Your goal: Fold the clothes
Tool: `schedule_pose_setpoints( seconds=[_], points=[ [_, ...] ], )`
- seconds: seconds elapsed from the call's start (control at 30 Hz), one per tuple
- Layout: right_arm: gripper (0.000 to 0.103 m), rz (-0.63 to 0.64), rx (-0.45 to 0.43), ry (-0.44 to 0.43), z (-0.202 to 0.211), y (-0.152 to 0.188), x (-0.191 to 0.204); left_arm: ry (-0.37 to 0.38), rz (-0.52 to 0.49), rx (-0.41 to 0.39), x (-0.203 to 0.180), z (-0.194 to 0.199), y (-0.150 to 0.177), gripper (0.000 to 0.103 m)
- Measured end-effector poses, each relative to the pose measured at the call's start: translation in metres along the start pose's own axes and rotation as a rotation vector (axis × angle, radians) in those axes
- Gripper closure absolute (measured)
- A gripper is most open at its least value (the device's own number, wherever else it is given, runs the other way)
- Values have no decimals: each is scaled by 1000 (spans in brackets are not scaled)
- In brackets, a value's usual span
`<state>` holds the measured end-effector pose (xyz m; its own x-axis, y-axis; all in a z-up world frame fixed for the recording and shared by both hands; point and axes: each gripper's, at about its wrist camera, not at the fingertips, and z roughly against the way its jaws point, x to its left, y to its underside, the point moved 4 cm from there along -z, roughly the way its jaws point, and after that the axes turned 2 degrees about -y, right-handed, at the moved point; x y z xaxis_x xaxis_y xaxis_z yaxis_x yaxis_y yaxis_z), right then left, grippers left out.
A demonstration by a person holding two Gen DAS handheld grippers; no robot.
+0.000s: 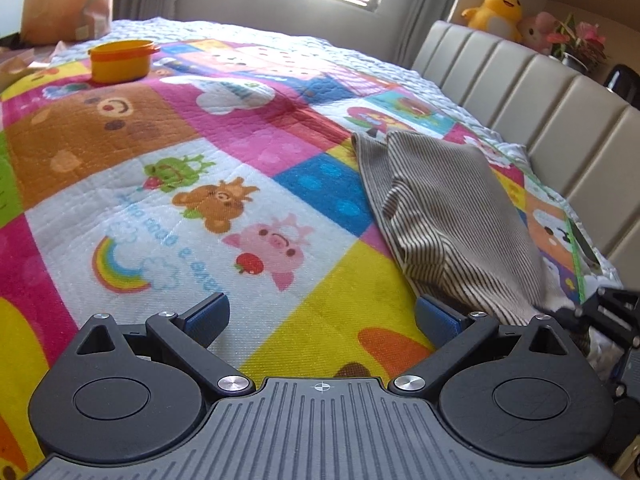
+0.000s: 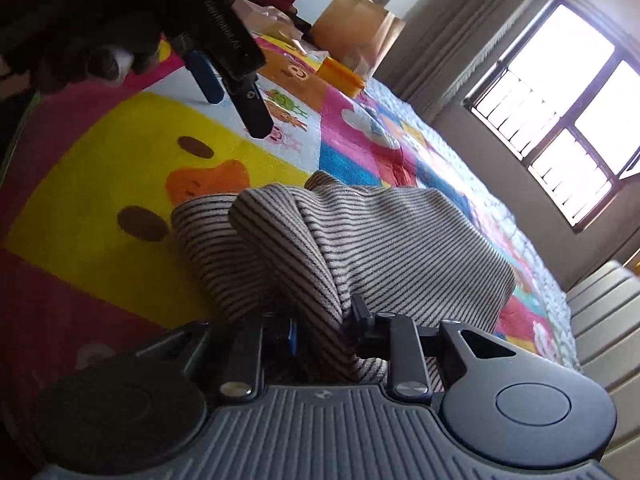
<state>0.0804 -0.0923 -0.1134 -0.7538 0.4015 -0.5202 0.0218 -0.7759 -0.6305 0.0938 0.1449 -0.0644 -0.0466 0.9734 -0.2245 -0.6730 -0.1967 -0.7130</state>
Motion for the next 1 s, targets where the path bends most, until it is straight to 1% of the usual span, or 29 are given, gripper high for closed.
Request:
schedule_pose_setpoints(
  seconds=[0.03, 0.1, 0.13, 0.17, 0.2, 0.27, 0.33, 0.43, 0.47, 0.5, 0.53, 0.57, 0.63, 0.7, 0.77, 0.8, 0.87, 0.9, 0.93, 0.97, 1.0],
  points=[
    [62, -31, -13, -35, 7, -4, -5, -4, -14, -4, 0, 2, 0, 1],
    [58, -101, -43, -113, 22, -12, -17, -12, -40, -15, 1, 7, -1, 1],
    [52, -108, -53, -127, 29, -14, -20, -7, -48, -16, 0, 8, 0, 1],
    [42, -88, -63, -120, 33, -16, -18, -1, -56, -17, 0, 9, 0, 0],
    [39, -62, -75, -109, 37, -17, -14, 6, -65, -17, 0, 10, 1, 0],
    [28, -24, -69, -109, 33, -15, -3, 27, -89, -11, -5, 11, 5, 0],
    [24, -8, -45, -122, 23, -8, 9, 48, -130, -3, -13, 13, 9, 0],
    [22, 42, -51, -92, 12, -1, 23, 81, -211, -3, -27, 21, 14, 0],
    [27, 9, -52, -84, 10, -3, 18, 93, -240, -4, -32, 23, 15, 0],
    [33, -34, -53, -77, 9, -5, 12, 106, -260, -4, -35, 24, 16, 0],
    [46, -84, -49, -67, 9, -6, 2, 122, -279, -4, -40, 25, 17, 0],
    [47, -148, -45, -68, 8, -6, -9, 139, -297, -4, -45, 26, 18, 0],
    [47, -284, -36, -76, 6, -4, -32, 167, -321, 0, -53, 24, 21, 0],
    [47, -417, -28, -115, 5, 1, -47, 190, -349, 13, -62, 21, 25, 0],
    [47, -505, -26, -147, 1, 7, -54, 202, -406, 34, -74, 15, 32, 0],
    [47, -518, -28, -151, 0, 10, -54, 208, -435, 44, -80, 12, 35, 0],
    [45, -495, -36, -141, -1, 11, -50, 195, -493, 59, -91, 2, 40, 0],
    [44, -481, -40, -135, -2, 11, -49, 173, -486, 54, -93, -2, 38, 0],
    [40, -461, -44, -128, -2, 9, -46, 152, -477, 48, -94, -7, 35, 0],
    [33, -429, -48, -115, 0, 9, -43, 130, -468, 41, -95, -11, 32, 0],
    [29, -394, -52, -100, 4, 9, -40, 108, -459, 35, -96, -16, 29, 0]
  ],
)
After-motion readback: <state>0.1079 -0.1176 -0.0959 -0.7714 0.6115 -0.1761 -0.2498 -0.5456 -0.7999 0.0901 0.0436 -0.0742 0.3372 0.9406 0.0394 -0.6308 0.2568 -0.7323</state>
